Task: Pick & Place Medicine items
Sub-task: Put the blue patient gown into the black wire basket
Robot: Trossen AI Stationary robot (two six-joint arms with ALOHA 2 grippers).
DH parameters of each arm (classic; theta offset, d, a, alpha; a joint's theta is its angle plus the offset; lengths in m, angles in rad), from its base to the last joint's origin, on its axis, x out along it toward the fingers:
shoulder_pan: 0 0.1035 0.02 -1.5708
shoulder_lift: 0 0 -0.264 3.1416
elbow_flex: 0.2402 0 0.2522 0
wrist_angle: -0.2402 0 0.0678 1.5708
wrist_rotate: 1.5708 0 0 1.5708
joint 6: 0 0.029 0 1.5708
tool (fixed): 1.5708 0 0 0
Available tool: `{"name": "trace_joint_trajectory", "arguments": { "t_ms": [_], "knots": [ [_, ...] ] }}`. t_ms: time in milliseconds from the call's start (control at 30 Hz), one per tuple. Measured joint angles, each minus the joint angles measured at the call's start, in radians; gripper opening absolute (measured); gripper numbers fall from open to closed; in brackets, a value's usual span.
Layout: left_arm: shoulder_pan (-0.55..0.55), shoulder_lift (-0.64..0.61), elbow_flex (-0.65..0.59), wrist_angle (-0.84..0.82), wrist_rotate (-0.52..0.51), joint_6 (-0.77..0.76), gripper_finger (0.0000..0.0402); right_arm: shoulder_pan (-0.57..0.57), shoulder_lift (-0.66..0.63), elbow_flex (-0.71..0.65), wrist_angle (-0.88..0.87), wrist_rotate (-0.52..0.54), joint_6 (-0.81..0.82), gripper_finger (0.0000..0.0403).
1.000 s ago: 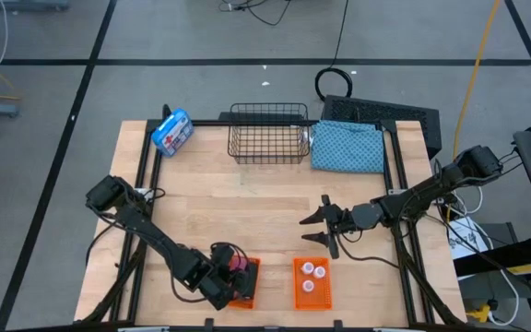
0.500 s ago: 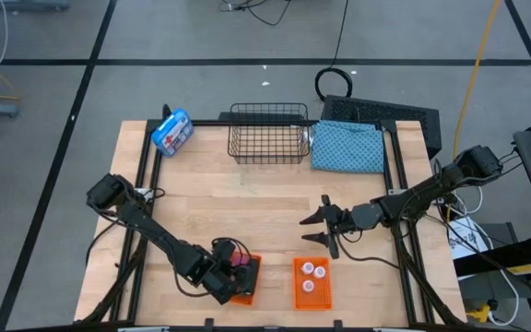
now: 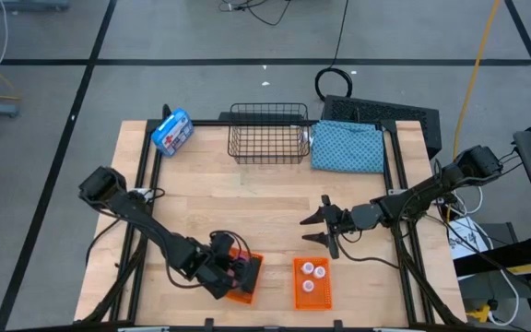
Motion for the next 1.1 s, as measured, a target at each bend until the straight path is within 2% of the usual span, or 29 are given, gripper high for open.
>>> {"name": "trace_joint_trajectory", "arguments": {
  "t_ms": [233, 533, 700, 933, 1100],
  "knots": [
    [0.0, -0.02, 0.0, -0.097, -0.019, 0.004, 0.0301, 0.0, 0.0, 0.0, 0.0, 0.0, 0.0, 0.0196],
    [-0.028, -0.02, 0.0, -0.356, -0.024, -0.154, 0.0301, 0.0, 0.0, 0.0, -0.008, 0.0, 0.0, 0.0196],
    [-0.081, -0.02, 0.0, -0.472, 0.063, -0.231, 0.0301, 0.0, 0.0, 0.0, -0.022, 0.0, 0.0, 0.0196],
    [-0.159, -0.02, 0.0, -0.467, 0.232, -0.314, 0.0301, 0.0, 0.0, 0.0, -0.023, 0.0, 0.0, 0.0196],
    [-0.192, -0.006, 0.0, -0.412, 0.265, -0.387, 0.0301, 0.0, 0.0, 0.0, -0.023, 0.0, 0.0, 0.0196]
  ]
}}
